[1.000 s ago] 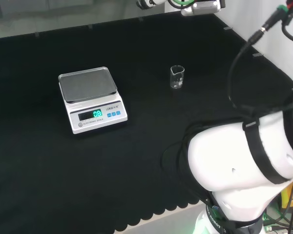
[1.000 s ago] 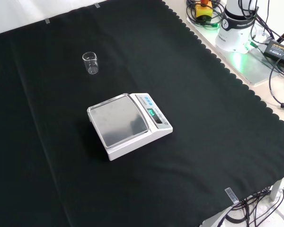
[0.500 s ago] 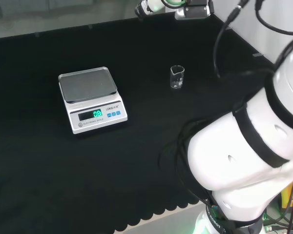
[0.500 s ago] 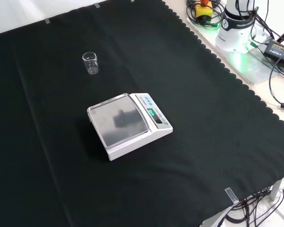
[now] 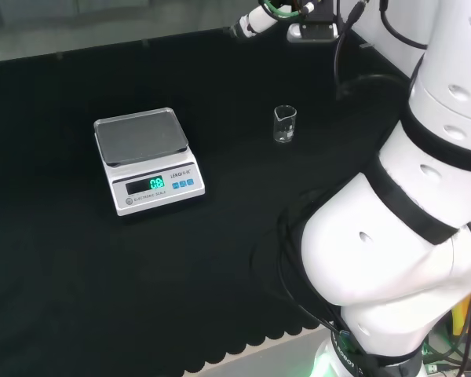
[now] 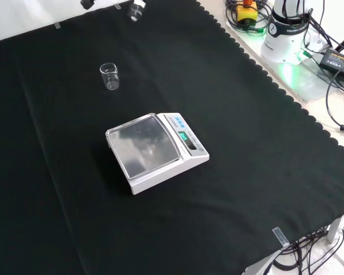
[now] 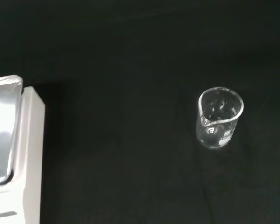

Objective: Pick up the beaker.

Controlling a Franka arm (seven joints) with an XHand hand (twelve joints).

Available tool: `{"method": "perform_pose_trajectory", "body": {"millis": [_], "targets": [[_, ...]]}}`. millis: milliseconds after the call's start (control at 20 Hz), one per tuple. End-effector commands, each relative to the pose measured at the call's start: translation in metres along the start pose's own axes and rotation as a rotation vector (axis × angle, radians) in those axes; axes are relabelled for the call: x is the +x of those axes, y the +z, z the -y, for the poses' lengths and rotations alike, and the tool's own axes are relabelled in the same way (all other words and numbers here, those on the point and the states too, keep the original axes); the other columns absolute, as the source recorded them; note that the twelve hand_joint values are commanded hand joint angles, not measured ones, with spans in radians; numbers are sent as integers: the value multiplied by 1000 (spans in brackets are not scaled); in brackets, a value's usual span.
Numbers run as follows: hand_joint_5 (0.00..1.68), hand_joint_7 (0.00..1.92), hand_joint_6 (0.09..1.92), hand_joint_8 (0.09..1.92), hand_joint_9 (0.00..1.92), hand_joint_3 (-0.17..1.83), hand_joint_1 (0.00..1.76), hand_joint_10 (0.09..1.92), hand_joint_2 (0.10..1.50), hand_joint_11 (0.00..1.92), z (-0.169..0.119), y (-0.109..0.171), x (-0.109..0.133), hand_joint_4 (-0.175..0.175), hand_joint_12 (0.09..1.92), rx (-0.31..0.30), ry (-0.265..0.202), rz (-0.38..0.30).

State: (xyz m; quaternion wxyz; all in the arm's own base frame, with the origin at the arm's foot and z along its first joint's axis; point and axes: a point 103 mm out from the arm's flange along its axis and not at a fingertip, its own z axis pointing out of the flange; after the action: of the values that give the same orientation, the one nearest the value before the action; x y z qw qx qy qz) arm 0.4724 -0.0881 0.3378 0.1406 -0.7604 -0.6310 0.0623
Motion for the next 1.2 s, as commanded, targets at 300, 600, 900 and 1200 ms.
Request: {"method": "perform_pose_trajectory", "body": {"millis": [300,600,900,1200], "targets": [[426,4,87,735,0,75,359,636,771,0,-92,48,-47,-75,1506,103,72,-95],[431,11,87,743,0,73,359,639,772,0,-115,67,-59,-75,1506,138,97,-120],[433,17,87,749,0,71,358,644,773,0,-127,86,-64,-76,1506,179,116,-138],[434,20,87,754,0,69,357,649,774,0,-129,110,-66,-76,1505,225,133,-155]]}}
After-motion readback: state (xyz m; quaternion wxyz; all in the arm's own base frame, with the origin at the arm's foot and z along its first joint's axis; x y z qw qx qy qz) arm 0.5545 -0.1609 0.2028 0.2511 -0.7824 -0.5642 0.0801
